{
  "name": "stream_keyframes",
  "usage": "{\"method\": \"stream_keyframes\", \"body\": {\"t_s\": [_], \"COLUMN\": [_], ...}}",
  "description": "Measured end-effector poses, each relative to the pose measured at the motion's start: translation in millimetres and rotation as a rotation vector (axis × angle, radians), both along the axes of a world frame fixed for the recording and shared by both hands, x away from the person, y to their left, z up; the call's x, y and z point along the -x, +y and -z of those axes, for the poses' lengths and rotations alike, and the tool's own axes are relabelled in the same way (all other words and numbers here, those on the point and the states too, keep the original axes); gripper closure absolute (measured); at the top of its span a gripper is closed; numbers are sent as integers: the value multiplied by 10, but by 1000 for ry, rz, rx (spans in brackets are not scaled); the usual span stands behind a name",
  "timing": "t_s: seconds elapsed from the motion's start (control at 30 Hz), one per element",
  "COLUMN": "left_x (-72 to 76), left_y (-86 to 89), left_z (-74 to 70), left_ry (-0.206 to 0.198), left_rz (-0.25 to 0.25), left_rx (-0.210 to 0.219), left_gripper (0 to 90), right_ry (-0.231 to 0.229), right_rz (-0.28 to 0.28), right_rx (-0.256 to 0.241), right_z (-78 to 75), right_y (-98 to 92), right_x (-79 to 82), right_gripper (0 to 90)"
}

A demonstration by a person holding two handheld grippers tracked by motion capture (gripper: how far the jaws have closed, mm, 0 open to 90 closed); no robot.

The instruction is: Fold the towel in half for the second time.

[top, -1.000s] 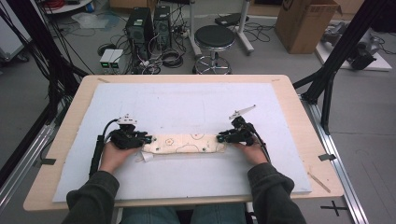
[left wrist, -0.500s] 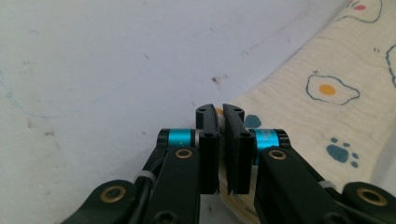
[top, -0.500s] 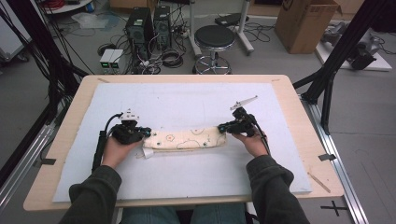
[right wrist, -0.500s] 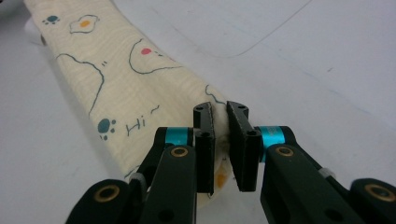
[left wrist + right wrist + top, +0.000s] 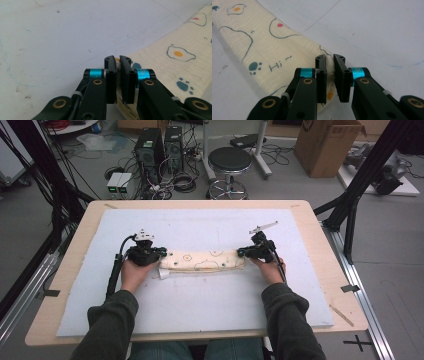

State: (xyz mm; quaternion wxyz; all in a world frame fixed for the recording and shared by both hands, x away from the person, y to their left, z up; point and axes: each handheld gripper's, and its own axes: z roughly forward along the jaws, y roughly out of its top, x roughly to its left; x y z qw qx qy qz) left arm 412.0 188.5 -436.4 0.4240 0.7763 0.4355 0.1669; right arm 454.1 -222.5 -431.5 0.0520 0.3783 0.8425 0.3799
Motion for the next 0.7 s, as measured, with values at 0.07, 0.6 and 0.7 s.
{"method": "stream_keyframes", "body": {"t_s": [0.07, 0.6, 0.7], "left_x": [0, 167, 197], "left_y": [-4, 98, 98], "left_z": [7, -234, -271], "left_ry": [0, -44, -55], "left_rz": [9, 57, 67], "left_rx": [12, 55, 61], "left_gripper": [759, 605, 602], "right_ry": [2, -55, -78], "right_rz": [0, 22, 21], "right_rx": [3, -70, -79], "right_z": [12, -174, -227], "right_y": [6, -58, -69], "right_x": [-2, 123, 164], "right_gripper": [786, 592, 585]}}
